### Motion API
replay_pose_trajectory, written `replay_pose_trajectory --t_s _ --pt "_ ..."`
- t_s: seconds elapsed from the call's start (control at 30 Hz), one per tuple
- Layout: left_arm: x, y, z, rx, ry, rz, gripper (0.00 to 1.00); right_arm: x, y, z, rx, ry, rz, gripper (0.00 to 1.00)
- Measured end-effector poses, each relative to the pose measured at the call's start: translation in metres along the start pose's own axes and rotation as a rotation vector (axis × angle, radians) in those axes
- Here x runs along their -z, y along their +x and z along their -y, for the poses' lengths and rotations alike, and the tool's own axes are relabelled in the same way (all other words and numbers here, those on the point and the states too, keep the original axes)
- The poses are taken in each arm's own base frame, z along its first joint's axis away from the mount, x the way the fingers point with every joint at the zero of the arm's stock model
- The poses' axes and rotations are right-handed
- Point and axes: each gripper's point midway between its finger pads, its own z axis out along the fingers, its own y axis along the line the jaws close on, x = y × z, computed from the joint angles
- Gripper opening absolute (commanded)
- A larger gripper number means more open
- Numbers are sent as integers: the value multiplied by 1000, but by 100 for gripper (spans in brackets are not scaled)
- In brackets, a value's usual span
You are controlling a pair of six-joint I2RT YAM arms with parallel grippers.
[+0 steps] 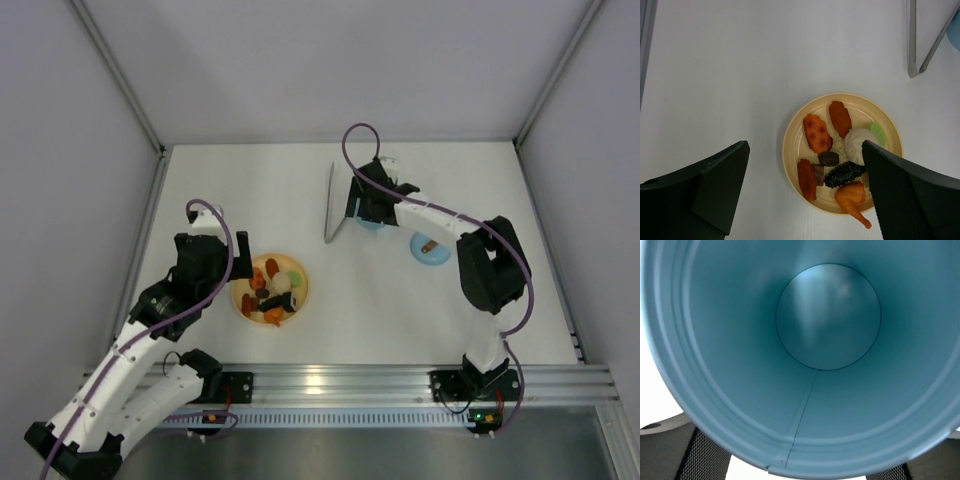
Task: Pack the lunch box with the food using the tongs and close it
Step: Move the packing box to the center of the board, then move the clamp to the center of the board.
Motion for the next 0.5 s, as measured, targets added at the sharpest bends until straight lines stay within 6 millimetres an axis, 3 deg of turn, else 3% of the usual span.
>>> replay_pose_trajectory --t_s 0.27,0.5 --pt "0 1 2 0 11 -3 99 2 7 -10 -36 -30 -24 80" --pt "0 1 2 0 14 -4 99 5 29 -38 -76 -50 -46 79"
